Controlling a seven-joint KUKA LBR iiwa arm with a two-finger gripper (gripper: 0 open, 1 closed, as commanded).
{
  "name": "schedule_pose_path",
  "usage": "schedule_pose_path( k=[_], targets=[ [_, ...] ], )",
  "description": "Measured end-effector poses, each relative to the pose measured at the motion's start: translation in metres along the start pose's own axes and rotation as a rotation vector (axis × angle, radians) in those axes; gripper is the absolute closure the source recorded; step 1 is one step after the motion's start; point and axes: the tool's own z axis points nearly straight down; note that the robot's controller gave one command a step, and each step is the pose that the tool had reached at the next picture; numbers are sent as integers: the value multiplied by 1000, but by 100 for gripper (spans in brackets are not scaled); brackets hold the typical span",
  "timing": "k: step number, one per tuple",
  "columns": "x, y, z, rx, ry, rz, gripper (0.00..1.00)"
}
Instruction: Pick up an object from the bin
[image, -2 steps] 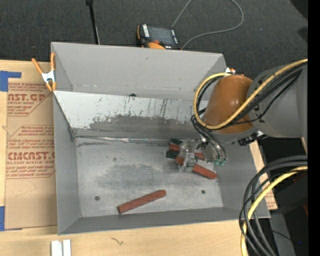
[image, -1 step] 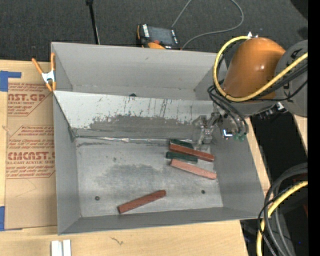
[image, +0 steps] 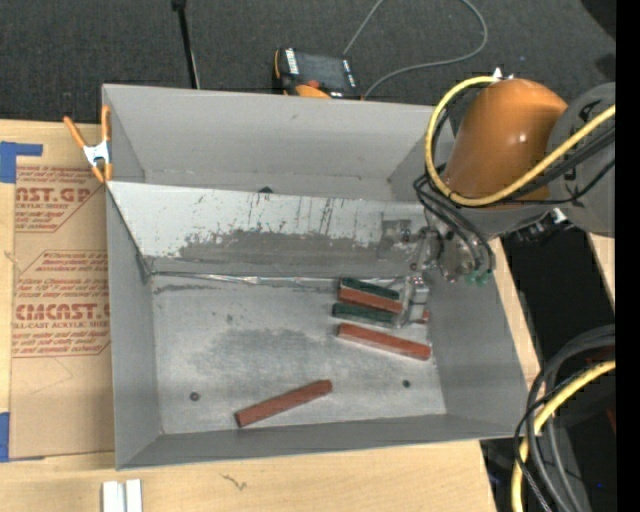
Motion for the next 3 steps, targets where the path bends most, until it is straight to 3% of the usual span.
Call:
schedule_pose_path(
  k=[1, 2, 3],
  targets=[
    [0, 0, 0, 0, 0, 0, 100],
    [0, 0, 0, -1, 0, 0, 0],
    [48, -25, 137, 0, 3, -71, 0]
  ],
)
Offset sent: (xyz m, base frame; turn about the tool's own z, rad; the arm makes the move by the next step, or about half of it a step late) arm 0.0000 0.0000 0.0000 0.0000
